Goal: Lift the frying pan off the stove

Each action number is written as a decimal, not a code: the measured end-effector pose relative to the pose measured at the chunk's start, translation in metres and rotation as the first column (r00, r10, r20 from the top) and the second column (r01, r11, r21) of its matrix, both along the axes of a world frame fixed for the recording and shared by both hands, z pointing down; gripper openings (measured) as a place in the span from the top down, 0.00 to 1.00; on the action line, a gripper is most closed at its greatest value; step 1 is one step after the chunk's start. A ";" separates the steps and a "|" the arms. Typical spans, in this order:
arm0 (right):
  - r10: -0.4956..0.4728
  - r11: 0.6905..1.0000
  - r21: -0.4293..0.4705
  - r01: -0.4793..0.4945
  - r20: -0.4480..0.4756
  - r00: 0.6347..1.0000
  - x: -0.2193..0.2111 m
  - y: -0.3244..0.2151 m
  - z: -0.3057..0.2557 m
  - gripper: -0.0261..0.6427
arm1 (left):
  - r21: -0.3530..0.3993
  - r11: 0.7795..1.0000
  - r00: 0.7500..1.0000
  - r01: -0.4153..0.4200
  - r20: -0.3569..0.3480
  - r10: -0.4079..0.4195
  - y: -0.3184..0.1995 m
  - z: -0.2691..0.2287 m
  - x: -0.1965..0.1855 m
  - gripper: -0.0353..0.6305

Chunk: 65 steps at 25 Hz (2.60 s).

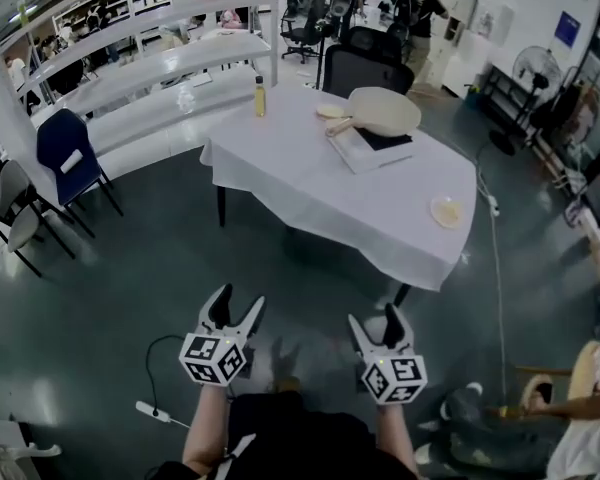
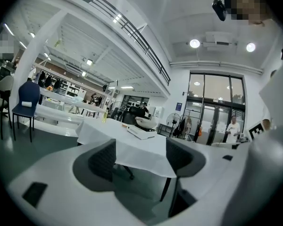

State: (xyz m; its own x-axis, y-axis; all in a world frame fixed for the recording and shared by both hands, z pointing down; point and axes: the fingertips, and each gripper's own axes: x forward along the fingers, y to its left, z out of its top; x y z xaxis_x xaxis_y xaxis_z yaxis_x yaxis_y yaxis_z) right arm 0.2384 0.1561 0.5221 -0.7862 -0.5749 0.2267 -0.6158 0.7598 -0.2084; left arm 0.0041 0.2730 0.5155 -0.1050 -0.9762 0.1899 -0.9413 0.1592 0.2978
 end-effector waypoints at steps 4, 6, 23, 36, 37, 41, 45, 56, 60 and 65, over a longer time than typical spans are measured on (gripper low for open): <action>0.005 1.000 0.008 -0.005 0.004 1.000 -0.021 -0.002 -0.001 0.44 | 0.006 1.000 1.000 -0.026 0.007 0.026 -0.005 0.003 -0.017 0.47; 0.005 1.000 0.003 -0.005 -0.001 1.000 -0.027 -0.002 -0.001 0.44 | -0.001 0.999 0.999 -0.034 0.006 0.034 -0.007 0.005 -0.022 0.47; -0.041 0.998 -0.049 0.038 -0.062 0.997 -0.094 -0.070 0.020 0.44 | -0.062 0.998 0.999 -0.025 -0.043 0.022 -0.061 0.029 -0.069 0.47; -0.071 0.997 -0.042 0.069 -0.059 0.996 -0.140 -0.229 0.013 0.44 | -0.064 0.998 1.000 -0.024 0.000 0.024 -0.216 0.017 -0.117 0.47; -0.072 0.997 -0.040 0.070 -0.055 0.996 -0.142 -0.241 0.011 0.44 | -0.063 0.998 1.000 -0.025 0.001 0.025 -0.228 0.015 -0.120 0.47; -0.074 0.996 -0.047 0.071 -0.058 0.996 -0.151 -0.282 0.012 0.44 | -0.065 0.998 1.000 -0.024 0.012 0.025 -0.266 0.014 -0.127 0.47; -0.105 0.994 -0.039 0.103 -0.052 0.993 -0.168 -0.316 0.020 0.44 | -0.069 0.998 1.000 -0.008 0.015 0.009 -0.293 0.021 -0.136 0.47; -0.141 0.985 -0.108 0.133 -0.067 0.988 -0.182 -0.333 0.041 0.44 | -0.122 0.993 0.999 0.009 -0.029 -0.013 -0.314 0.042 -0.138 0.48; -0.127 0.983 -0.141 0.116 -0.070 0.989 -0.182 -0.336 0.048 0.44 | -0.137 0.991 0.999 -0.002 -0.041 -0.003 -0.324 0.049 -0.137 0.47; -0.113 0.983 -0.154 0.100 -0.074 0.991 -0.183 -0.347 0.051 0.44 | -0.145 0.989 1.000 -0.019 -0.022 0.016 -0.342 0.048 -0.147 0.47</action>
